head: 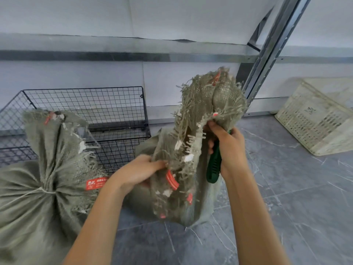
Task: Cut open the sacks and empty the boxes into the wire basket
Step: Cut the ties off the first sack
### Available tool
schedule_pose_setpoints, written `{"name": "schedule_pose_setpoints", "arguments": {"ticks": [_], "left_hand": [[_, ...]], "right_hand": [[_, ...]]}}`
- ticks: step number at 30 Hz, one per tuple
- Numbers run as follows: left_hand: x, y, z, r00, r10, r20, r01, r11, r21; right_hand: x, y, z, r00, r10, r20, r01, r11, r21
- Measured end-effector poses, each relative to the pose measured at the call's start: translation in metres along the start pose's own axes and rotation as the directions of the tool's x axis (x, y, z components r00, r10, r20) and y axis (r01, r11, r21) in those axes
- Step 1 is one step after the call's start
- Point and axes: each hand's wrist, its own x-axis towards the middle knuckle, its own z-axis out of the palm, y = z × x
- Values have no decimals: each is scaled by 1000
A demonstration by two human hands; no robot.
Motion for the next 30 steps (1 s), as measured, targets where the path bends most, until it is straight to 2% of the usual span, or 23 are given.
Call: {"name": "schedule_pose_setpoints", "arguments": {"ticks": [2,4,8,10,13,15,19,23,25,28,30], "left_hand": [[-1,10,-3,991,53,-123,-77,978,-196],[-5,20,-7,980,70,-187,-138,915,-379],[-14,39,-4,967,183,-175,-253,687,-682],[-19,46,-1,960,230,-162,-271,611,-743],[-27,53,3,954,276,-113,-263,597,-758],[-29,54,1,949,305,-80,-256,596,-761],[-40,58,-6,932,360,-41,-277,633,-722],[-47,59,-16,919,376,-119,-359,671,-649],[-46,54,-27,892,383,-240,-437,597,-673],[-33,40,-43,882,224,-414,-471,412,-780],[-23,30,-45,876,153,-457,-481,254,-839]], "right_hand": [[0,1,-1,999,-15,50,17,999,-48],[-2,0,0,992,-25,124,42,990,-136],[-9,-2,8,932,29,362,49,978,-204],[-14,-2,10,884,28,466,96,966,-241],[-21,-4,12,816,-2,578,196,942,-274],[-24,-5,13,804,-28,593,200,953,-227],[-30,0,21,834,-104,542,240,953,-185],[-34,0,26,889,-89,448,148,984,-97],[-30,-3,21,930,-70,360,90,995,-39],[-26,-12,16,943,32,333,-92,982,166],[-26,-14,16,936,58,346,-147,960,239]]}}
